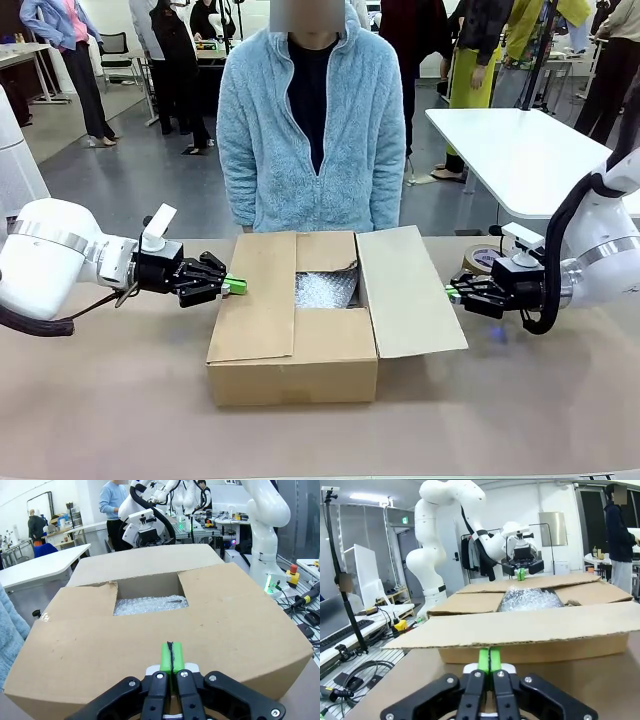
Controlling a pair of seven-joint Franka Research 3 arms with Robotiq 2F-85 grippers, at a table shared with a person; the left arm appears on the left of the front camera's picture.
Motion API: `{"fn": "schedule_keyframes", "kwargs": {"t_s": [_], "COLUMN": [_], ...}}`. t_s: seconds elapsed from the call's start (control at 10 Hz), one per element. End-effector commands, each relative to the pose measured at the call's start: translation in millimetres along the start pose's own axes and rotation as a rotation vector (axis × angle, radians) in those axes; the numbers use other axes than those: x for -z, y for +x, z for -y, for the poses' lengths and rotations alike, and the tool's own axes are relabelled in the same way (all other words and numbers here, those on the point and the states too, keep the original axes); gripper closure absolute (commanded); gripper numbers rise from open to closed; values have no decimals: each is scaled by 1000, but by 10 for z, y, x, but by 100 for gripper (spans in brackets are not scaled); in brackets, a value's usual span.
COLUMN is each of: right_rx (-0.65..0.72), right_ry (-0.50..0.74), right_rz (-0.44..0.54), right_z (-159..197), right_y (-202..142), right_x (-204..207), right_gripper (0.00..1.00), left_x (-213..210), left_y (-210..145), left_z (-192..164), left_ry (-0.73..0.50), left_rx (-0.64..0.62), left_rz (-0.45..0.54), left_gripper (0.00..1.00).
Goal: Wrap the clocks to prevent damage.
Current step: Push the left (or right) flap of the Package Box to close it.
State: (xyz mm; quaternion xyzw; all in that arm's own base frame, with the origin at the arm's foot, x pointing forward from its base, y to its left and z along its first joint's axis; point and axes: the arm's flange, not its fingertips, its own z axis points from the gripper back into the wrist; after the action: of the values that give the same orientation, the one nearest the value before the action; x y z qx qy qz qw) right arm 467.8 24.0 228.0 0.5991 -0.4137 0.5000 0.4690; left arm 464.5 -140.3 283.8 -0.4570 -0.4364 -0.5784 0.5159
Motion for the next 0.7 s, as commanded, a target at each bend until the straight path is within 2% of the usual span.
{"fn": "schedule_keyframes", "kwargs": {"t_s": [0.0,0.3,0.6], "right_rx": [-47,-132,-129], "right_ry": [16,14,-18], "right_rz": [52,148,144], "right_z": [24,-2,47], "right_y": [45,189,170], "right_x": [62,247,502], "right_gripper": [99,99,99], "left_x": [24,24,24], "left_y": [-30,-30,-30], "left_z": [0,0,0], "left_ry": [11,11,11], "left_rx": [-5,-5,-5], "left_rz": [3,3,3], "left_gripper": [100,100,100]}}
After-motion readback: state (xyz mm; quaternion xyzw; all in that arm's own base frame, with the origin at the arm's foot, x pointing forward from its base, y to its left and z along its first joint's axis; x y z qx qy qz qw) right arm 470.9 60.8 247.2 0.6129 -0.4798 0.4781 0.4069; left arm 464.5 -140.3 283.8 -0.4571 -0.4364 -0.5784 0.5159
